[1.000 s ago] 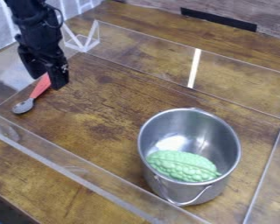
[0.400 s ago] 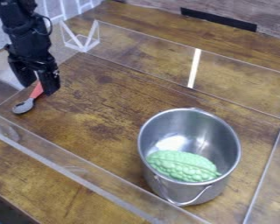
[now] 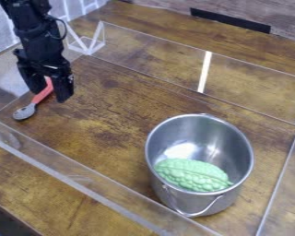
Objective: Move the pink spoon to the right
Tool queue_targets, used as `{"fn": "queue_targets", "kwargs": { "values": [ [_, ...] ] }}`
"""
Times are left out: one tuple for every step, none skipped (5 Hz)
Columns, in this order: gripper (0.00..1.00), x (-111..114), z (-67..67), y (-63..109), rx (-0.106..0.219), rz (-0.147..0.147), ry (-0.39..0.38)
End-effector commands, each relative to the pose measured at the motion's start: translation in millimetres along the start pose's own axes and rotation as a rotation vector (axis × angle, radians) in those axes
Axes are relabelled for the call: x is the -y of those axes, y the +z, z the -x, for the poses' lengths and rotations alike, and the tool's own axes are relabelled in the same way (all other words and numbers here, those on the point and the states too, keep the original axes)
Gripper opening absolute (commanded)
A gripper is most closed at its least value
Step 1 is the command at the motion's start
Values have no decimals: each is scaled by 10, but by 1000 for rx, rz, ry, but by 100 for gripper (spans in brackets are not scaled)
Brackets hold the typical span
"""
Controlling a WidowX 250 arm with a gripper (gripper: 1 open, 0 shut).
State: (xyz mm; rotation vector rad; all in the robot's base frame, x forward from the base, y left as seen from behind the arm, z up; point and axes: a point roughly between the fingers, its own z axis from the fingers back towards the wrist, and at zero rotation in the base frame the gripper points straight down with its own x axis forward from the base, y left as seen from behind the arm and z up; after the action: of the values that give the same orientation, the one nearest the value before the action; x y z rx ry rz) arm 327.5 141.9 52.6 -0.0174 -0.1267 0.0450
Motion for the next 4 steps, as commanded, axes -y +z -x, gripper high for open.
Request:
{"fn": "queue_targets", "kwargs": {
  "values": [
    [100, 31, -76, 143, 71, -24, -24],
    [0, 64, -110, 35, 65, -20, -53],
    [0, 103, -139, -52, 58, -21, -83],
    [0, 70, -215, 161, 29, -67, -67]
  ]
}}
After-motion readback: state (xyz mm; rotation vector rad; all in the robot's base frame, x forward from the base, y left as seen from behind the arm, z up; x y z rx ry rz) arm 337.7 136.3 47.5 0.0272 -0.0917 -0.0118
